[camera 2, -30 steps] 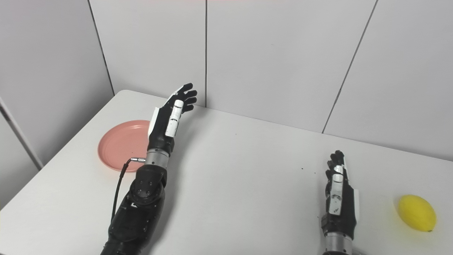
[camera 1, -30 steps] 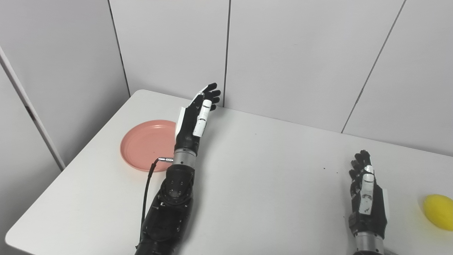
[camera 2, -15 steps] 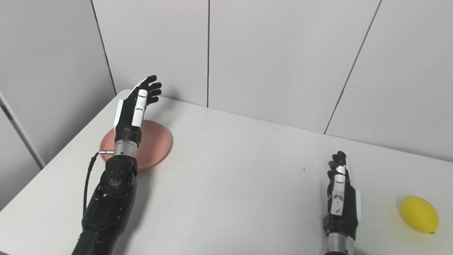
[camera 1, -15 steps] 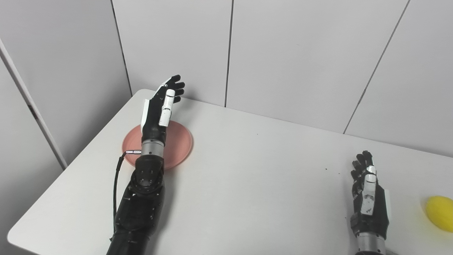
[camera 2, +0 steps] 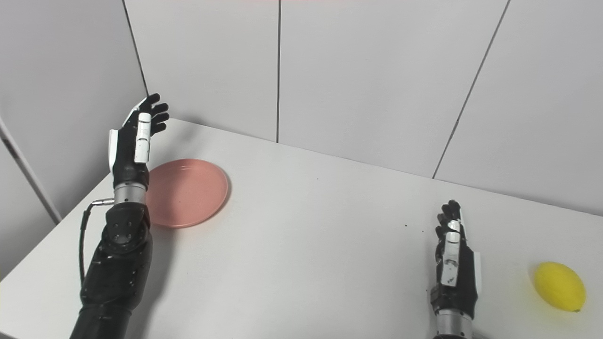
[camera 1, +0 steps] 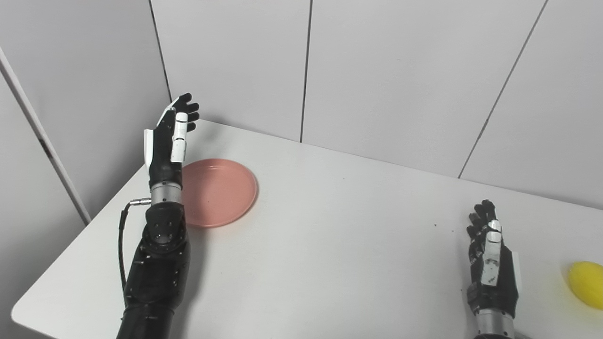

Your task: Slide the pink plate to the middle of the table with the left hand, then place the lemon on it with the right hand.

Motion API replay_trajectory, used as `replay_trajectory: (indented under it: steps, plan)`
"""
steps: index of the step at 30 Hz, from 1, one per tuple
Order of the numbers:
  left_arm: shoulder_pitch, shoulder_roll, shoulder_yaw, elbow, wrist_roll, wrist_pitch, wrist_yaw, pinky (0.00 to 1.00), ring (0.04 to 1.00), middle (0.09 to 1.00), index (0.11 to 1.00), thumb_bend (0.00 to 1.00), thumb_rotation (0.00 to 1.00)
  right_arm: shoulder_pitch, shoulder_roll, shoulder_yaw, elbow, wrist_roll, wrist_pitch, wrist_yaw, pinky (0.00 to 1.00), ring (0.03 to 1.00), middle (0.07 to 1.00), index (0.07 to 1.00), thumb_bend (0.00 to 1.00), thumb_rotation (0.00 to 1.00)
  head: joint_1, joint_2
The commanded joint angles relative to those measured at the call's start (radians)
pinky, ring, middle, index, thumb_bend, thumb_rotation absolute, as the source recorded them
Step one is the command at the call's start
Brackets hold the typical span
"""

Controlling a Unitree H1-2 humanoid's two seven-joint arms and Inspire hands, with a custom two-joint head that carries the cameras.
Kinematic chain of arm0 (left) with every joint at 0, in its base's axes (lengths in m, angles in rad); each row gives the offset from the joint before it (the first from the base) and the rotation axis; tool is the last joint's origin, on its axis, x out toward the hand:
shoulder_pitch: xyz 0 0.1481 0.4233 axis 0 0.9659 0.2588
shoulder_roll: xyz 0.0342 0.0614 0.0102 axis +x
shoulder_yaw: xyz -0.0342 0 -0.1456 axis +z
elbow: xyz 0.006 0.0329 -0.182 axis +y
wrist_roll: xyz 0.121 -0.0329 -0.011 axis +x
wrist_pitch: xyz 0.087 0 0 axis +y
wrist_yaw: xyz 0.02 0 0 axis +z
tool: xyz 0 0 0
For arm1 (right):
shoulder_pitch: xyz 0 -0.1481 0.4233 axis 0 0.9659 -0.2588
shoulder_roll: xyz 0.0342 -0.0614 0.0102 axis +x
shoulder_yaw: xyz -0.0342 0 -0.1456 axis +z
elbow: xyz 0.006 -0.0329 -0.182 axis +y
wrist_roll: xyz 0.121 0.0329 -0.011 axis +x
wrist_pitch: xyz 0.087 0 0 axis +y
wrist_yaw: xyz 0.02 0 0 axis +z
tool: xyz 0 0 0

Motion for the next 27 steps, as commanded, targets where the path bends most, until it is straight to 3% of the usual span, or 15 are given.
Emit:
replay_trajectory:
  steps: [1,16,27]
  plan:
    - [-0.028,0.025,0.011,-0.021,-0.007,-0.016,0.016,0.76,0.760,0.767,0.770,0.63,1.00,0.039,-0.010,-0.010,0.058,0.007,-0.045,0.015,1.00,0.975,0.961,0.958,0.62,0.98,0.000,0.001]
    - [-0.005,0.061,0.061,0.032,-0.031,0.027,0.039,0.75,0.767,0.775,0.779,0.67,1.00,0.044,-0.008,-0.010,0.045,0.004,-0.034,0.010,1.00,0.972,0.960,0.959,0.61,0.99,0.008,0.002]
    - [-0.019,0.087,0.075,0.186,-0.089,-0.046,0.019,0.77,0.791,0.790,0.800,0.65,1.00,0.044,-0.007,-0.010,0.043,0.005,-0.031,0.012,1.00,0.977,0.961,0.960,0.63,0.98,0.009,0.004]
